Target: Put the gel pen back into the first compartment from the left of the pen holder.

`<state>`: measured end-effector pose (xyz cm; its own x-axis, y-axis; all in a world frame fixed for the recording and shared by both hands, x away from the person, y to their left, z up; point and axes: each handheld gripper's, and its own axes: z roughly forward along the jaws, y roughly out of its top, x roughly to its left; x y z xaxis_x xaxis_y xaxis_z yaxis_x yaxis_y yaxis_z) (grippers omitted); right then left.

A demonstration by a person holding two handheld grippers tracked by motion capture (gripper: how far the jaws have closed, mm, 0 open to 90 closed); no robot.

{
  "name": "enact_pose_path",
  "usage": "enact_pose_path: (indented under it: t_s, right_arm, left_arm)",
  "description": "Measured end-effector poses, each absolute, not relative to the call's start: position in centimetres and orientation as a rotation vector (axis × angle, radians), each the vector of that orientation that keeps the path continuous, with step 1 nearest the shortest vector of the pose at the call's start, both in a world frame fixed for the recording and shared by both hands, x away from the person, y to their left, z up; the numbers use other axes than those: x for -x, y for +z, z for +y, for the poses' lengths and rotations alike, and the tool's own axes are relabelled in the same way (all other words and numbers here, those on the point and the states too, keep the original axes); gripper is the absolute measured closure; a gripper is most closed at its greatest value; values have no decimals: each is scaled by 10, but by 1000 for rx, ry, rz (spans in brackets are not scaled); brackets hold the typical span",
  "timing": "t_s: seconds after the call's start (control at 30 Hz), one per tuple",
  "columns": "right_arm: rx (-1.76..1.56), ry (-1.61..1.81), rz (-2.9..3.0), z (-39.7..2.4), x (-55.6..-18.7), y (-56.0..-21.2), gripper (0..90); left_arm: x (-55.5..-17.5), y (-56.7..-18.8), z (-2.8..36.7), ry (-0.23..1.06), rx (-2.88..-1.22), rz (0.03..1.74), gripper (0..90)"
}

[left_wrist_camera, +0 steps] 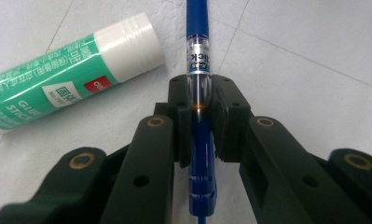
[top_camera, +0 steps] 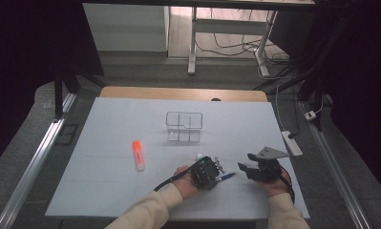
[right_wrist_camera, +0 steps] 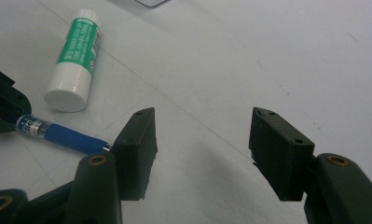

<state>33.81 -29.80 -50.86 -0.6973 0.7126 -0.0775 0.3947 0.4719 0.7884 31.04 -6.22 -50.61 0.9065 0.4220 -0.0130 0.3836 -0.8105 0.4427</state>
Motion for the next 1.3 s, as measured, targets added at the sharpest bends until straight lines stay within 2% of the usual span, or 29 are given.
enact_pose_path:
  t_s: [0.2, 0.73, 1.1, 1.3]
  right_arm:
    - [-929, 1089, 2331, -298, -339, -508, 416]
    - [-944, 1082, 2326, -299, -339, -508, 421]
    - [-952, 1094, 2311, -302, -339, -507, 422]
    - [-958, 1090, 2304, -303, -339, -507, 421]
  left_arm:
    - [-308, -503, -71, 171, -2696, 553, 781]
    - [-314, -501, -72, 120, -2722, 532, 791]
    - [-313, -502, -65, 105, -2673, 502, 795]
    - [-313, -494, -50, 76, -2582, 496, 795]
